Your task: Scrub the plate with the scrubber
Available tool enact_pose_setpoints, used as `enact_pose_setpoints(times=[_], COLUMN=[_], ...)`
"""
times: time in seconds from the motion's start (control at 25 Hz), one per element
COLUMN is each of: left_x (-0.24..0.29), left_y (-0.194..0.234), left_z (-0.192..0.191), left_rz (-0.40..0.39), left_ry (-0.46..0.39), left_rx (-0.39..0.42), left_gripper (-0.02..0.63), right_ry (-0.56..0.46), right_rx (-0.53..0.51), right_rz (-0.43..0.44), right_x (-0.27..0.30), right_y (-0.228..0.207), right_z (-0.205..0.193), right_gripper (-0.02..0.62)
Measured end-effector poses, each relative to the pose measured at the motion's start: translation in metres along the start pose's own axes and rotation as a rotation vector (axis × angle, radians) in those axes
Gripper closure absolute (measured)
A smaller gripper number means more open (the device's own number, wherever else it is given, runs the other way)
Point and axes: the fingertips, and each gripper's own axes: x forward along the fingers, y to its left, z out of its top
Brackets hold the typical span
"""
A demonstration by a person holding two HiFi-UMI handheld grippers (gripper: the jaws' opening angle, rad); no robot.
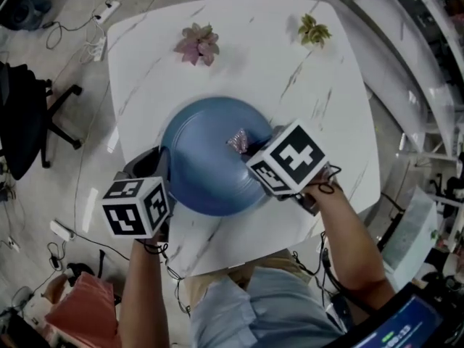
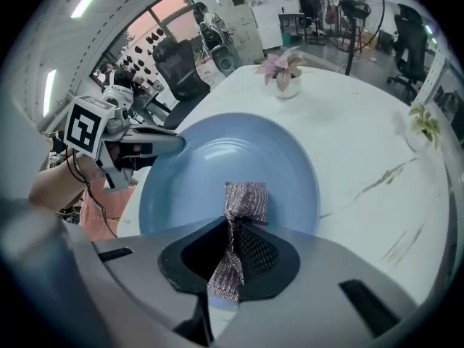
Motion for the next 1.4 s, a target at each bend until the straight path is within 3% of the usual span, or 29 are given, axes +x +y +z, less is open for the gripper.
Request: enact_pose_setpoints(times=[0.36,0.76,1.04,1.4], left_x=[0.003,0.003,0.002,0.002], left_y=[-0.002,-0.001,0.001,0.002], left_z=[0.001,-0.001,0.0,-0.001], left_rz=[-0.022,-0.017,-0.018,-0.004], left_ry=[0.004,0.008,-0.005,-0.008], left_rx=[-0.002,-0.028,-0.051,-0.051], left_gripper=[0.584,0.584,0.584,0.584], right_ry=[0.011,0.036,0.05,0.075], right_rx=[-0.051,-0.165,-0.243,-0.245], right_rz=[0.019,0.101,0.162,0.225], right_x=[0.009,0.03,0.041,0.039], right_y=[-0.011,0.033,0.082,0.105], right_z=[0.046,0.082,0.073,0.028], right_gripper=[0.543,0.543,0.543,0.545])
